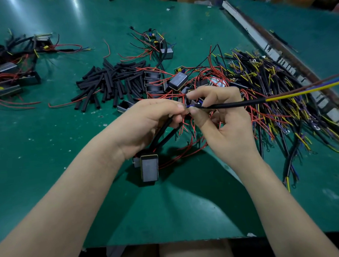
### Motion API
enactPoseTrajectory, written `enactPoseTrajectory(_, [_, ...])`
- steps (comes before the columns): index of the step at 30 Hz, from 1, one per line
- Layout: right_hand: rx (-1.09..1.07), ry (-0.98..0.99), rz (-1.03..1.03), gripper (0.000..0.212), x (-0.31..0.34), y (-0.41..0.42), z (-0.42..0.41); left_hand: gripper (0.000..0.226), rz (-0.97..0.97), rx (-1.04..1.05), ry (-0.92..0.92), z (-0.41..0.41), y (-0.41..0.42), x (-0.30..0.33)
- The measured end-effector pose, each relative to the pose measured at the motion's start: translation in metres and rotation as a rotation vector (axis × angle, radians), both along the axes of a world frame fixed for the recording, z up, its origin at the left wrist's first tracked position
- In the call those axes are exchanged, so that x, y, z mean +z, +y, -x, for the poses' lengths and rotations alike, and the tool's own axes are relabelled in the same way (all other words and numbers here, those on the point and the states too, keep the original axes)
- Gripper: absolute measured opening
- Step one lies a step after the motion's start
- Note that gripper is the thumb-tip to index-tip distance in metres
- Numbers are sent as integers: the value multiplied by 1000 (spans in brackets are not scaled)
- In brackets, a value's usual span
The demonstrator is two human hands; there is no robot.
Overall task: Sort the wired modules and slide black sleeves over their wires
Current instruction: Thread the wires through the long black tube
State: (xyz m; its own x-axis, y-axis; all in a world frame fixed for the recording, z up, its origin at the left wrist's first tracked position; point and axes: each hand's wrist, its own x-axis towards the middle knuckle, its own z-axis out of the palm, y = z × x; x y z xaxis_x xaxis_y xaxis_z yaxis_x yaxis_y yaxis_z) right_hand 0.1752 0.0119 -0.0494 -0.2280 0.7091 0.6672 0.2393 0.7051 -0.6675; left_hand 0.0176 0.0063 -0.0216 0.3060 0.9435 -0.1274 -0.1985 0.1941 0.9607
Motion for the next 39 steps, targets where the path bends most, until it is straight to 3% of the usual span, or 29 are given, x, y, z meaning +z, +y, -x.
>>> enactPoseTrajectory(8, [30, -10, 85, 42, -4, 1, 1, 18, 63, 14, 52, 1, 1, -3])
enactPoseTrajectory(16, [-17, -143, 78, 31, -2, 0, 1, 46, 8, 61, 163, -5, 2, -6])
enactPoseTrajectory(21, [-73, -276, 88, 31, -7, 2, 0, 37, -1, 92, 200, -3, 3, -6])
enactPoseTrajectory(26, [31, -154, 187, 38, -9, 7, -1, 27, -227, 124, 344, 0, 4, -8])
enactPoseTrajectory(33, [136, 43, 417, 26, -1, 3, -3, 20, -553, 185, 628, 2, 4, -12])
enactPoseTrajectory(39, [153, 198, 606, 34, 9, 4, -8, 18, -588, 186, 639, 5, 6, -13])
